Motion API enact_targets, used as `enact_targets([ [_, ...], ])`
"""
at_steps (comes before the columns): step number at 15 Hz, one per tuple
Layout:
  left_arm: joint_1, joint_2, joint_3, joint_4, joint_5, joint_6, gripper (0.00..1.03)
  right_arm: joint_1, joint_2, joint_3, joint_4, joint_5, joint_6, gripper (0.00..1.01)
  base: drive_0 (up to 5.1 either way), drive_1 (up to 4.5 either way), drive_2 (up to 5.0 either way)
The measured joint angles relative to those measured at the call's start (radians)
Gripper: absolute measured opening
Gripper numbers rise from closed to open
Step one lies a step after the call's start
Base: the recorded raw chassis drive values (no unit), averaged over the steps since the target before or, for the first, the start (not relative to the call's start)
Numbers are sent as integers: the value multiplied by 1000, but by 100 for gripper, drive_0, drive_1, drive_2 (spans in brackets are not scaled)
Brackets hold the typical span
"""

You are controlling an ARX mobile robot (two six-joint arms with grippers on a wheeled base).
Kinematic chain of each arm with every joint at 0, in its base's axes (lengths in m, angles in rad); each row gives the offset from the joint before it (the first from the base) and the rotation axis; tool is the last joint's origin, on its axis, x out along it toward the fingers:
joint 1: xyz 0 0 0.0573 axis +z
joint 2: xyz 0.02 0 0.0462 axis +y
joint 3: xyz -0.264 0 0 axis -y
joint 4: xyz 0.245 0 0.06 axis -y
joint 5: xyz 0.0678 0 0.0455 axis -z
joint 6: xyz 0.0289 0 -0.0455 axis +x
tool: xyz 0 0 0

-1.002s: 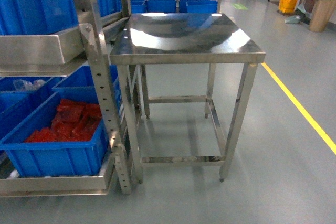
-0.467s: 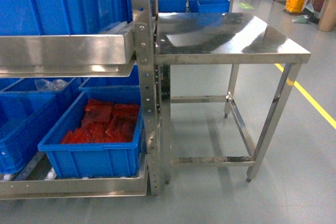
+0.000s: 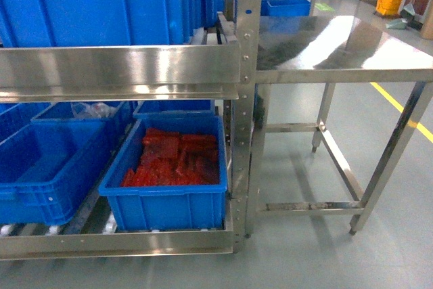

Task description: Sort blue parts and orange caps into right shelf containers

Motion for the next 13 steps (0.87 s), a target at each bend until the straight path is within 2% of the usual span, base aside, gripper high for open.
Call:
enact_targets([
  [13,0,0,0,0,0,0,42,0,0,0,1,0,0,43,-507,230,230],
])
